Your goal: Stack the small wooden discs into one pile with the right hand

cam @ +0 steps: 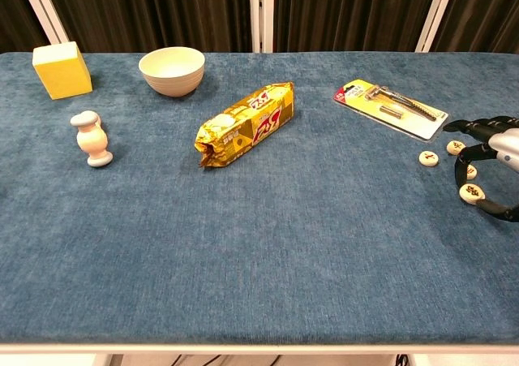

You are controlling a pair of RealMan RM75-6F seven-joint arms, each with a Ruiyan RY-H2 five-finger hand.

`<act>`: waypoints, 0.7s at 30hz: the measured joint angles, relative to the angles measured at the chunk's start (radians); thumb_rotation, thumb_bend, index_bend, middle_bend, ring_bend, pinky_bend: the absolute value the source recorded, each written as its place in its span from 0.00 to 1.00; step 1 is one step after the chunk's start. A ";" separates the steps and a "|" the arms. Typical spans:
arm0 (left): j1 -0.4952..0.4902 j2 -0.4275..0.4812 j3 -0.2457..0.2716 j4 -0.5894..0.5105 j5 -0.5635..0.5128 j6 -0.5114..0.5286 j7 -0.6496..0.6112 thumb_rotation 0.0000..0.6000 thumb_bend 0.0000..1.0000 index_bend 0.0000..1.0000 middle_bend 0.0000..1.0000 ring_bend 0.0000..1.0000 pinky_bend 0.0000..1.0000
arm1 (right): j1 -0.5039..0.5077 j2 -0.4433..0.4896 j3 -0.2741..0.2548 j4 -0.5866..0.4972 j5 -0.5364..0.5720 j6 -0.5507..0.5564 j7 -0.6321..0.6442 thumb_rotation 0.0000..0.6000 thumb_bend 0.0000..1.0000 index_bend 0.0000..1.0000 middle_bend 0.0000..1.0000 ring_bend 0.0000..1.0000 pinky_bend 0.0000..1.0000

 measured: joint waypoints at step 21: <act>-0.001 -0.002 -0.001 0.003 -0.007 -0.005 -0.001 1.00 0.09 0.05 0.00 0.00 0.00 | -0.010 0.004 0.008 0.010 0.010 -0.009 0.004 1.00 0.34 0.49 0.03 0.00 0.00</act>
